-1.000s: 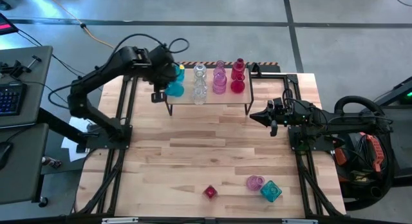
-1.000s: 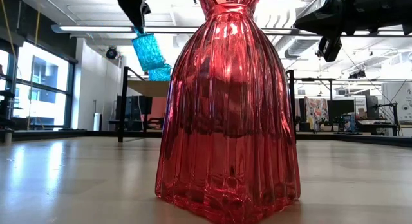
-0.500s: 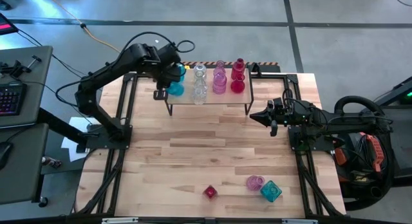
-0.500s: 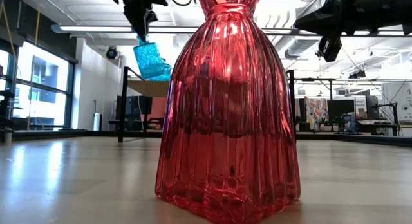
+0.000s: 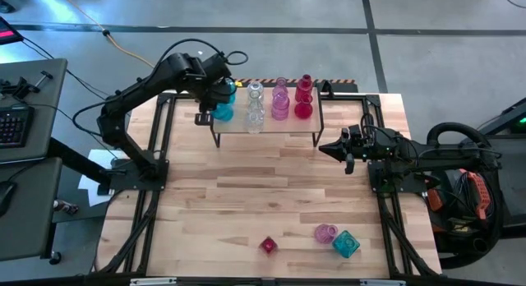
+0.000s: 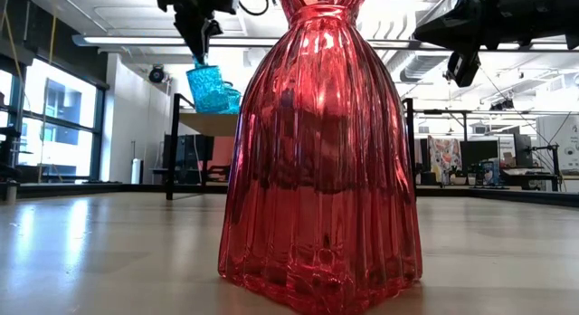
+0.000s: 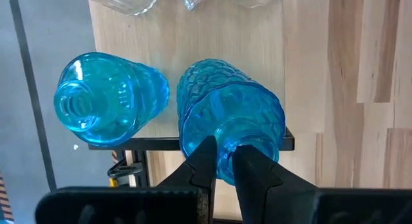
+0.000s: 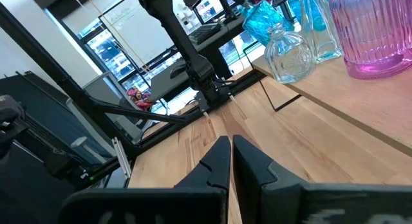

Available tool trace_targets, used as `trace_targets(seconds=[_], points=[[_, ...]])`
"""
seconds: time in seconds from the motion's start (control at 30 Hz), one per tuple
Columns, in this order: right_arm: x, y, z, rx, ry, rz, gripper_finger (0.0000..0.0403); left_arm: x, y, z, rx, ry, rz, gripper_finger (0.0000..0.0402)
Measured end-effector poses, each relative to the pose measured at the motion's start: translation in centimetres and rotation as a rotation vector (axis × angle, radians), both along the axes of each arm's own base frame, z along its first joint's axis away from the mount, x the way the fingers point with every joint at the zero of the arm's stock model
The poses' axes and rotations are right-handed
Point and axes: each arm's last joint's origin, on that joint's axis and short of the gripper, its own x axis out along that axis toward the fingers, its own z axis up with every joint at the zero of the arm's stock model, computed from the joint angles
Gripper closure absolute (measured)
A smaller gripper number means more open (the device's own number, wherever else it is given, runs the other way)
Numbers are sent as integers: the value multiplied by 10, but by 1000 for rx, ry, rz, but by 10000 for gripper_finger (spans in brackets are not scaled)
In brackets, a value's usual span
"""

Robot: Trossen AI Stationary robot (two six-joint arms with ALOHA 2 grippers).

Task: Sort vases onto shelf
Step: Put the left blue vase on the shelf aligned with the other blue vase

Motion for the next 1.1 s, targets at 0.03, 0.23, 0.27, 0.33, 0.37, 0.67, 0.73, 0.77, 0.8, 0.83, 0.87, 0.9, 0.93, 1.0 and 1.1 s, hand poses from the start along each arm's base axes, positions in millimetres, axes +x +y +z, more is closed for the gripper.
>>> trace_targets(seconds=[0.03,0.23,0.27,0.33,0.37,0.67,0.73,0.77,0.8,0.83,0.87,0.9,0.93,1.0,1.1], points=[[0,0,0,0,0,0,402,1,1,-1,-2,3,-1,374],[0,0,0,0,0,0,402,5,5,-7,-10,20,-9,374],[0,0,0,0,0,0,402,5,5,-7,-10,22,-11,374],[0,0,0,0,0,0,402,5,7,-7,-8,20,-12,374],[0,0,0,0,1,0,402,4,8,-7,-8,18,-12,374],[0,0,0,0,0,0,402,6,10,-6,13,7,-20,368],[0,0,0,0,1,0,402,6,11,-6,21,1,-24,364],[0,0,0,0,0,0,402,6,11,-6,21,2,-24,362],[0,0,0,0,0,0,402,6,11,-6,20,4,-24,360],[0,0,0,0,1,0,402,6,11,-6,21,4,-23,358],[0,0,0,0,1,0,402,6,11,-6,20,4,-22,357],[0,0,0,0,0,0,402,6,11,-6,20,3,-21,356],[0,0,0,0,1,0,402,6,11,-6,20,3,-20,356],[0,0,0,0,0,0,402,6,11,-6,20,3,-20,355],[0,0,0,0,1,0,402,6,11,-6,21,1,-20,355]])
